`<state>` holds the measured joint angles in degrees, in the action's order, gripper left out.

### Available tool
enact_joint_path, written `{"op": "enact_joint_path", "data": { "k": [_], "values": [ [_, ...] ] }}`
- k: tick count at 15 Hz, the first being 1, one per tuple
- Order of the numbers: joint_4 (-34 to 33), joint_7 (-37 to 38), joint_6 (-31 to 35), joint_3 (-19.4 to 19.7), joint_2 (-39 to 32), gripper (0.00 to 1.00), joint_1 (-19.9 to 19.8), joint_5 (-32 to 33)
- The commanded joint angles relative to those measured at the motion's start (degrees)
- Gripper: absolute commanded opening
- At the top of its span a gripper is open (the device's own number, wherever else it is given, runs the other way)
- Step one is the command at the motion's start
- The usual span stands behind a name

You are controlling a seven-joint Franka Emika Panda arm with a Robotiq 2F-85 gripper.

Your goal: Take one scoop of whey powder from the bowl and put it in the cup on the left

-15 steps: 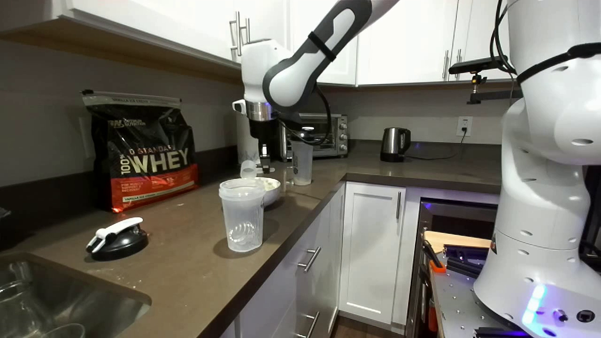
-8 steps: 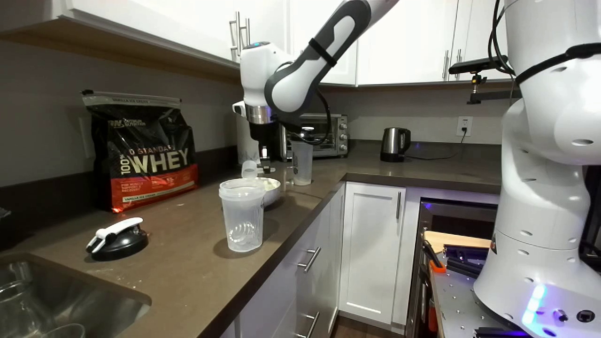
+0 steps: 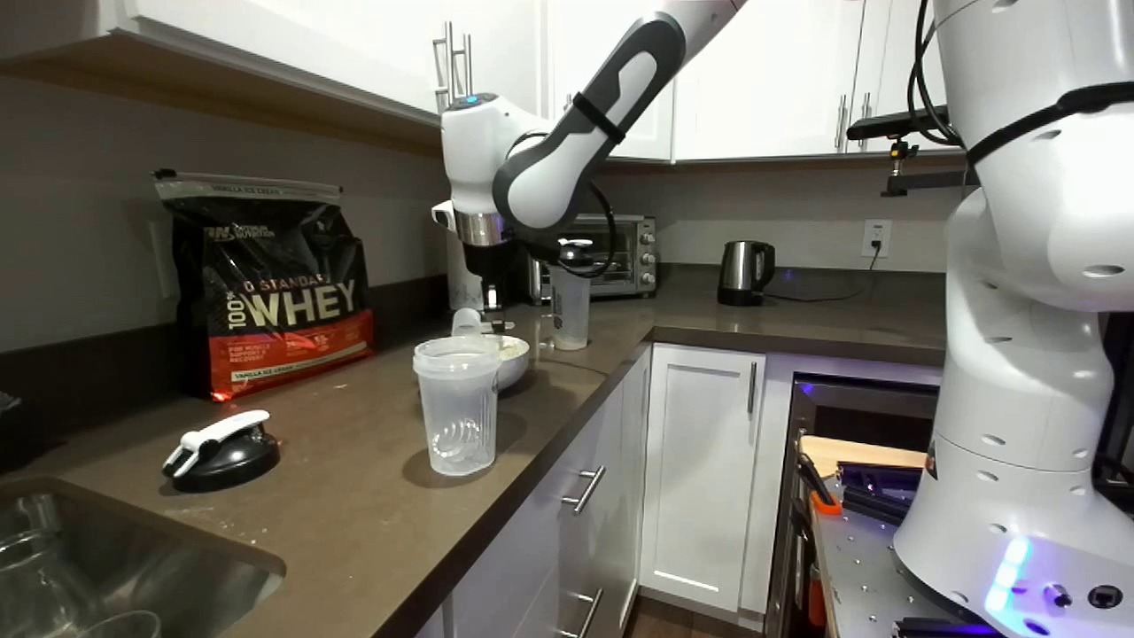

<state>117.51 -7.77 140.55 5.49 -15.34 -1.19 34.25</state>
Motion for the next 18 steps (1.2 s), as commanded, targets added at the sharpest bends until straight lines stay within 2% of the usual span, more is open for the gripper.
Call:
{"op": "enact_joint_path", "data": {
  "k": [1, 10, 18],
  "values": [
    [-2.4, 3.0, -1.1, 0.6, -1.5, 0.01, 1.1, 3.1],
    [-3.9, 2.2, -8.7, -0.2, -1.1, 0.01, 2.0, 4.0],
    [-4.4, 3.0, -9.3, -0.5, -1.8, 0.01, 2.6, 4.7]
  ]
}}
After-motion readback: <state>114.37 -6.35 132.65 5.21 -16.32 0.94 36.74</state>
